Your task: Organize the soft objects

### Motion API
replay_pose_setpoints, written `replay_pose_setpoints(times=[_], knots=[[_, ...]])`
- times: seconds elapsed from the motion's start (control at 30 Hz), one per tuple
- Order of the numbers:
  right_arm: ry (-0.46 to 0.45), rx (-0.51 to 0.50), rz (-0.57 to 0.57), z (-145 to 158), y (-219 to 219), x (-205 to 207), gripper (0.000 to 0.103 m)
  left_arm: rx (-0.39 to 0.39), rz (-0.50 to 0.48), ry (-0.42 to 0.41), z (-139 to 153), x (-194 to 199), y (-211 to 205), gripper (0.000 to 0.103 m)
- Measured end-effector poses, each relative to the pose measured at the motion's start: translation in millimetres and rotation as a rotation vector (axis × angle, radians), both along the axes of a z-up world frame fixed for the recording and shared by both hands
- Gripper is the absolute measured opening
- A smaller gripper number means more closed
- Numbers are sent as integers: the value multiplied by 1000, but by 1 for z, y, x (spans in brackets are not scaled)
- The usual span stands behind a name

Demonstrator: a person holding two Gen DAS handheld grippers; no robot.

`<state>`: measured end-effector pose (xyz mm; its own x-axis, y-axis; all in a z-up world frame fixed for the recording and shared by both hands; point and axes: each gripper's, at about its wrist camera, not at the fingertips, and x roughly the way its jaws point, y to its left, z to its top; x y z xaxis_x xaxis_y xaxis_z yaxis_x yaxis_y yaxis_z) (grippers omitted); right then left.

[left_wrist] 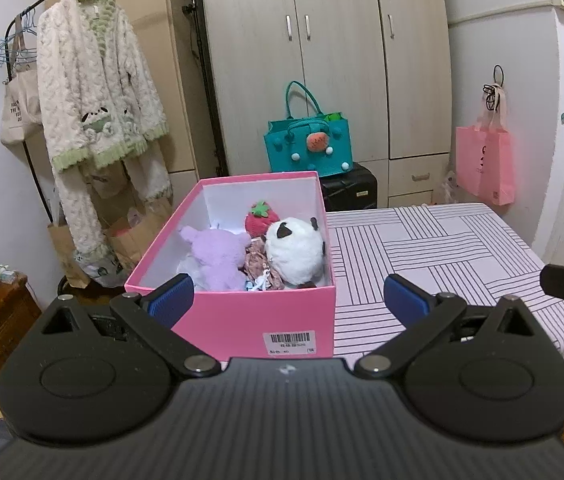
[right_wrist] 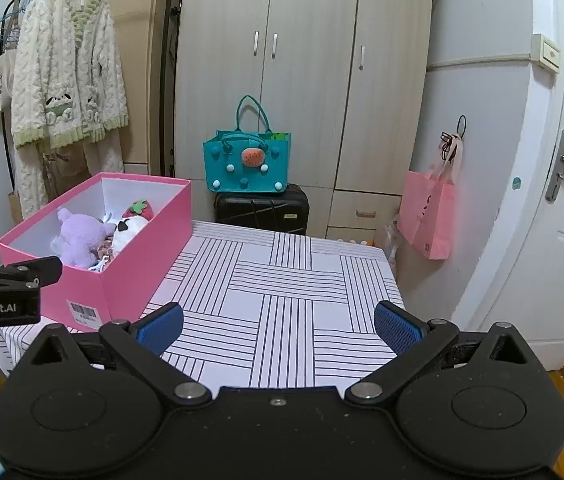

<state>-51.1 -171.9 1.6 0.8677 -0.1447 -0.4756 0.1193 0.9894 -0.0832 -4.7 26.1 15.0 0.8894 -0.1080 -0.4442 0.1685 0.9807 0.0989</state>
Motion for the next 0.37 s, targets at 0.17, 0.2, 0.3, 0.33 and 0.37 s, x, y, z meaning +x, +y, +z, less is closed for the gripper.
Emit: replay_pose_setpoints(times=[0.17, 0.2, 0.3, 0.33, 0.37], knots=[[4, 3, -2, -2, -1, 1, 103, -1, -3, 7, -2, 2, -1, 103], [5, 3, -3, -2, -2, 2, 103, 2, -1, 2, -2, 1, -2, 103], [7, 5, -4, -3, -3, 3, 103, 8, -4, -3, -2, 0, -4, 103], [6, 6, -5, -3, -3, 3, 103, 8, -2, -6, -2, -1, -4, 103], [7, 5, -5, -3, -3, 3, 103, 10, 0, -9, -2, -1, -5, 103]])
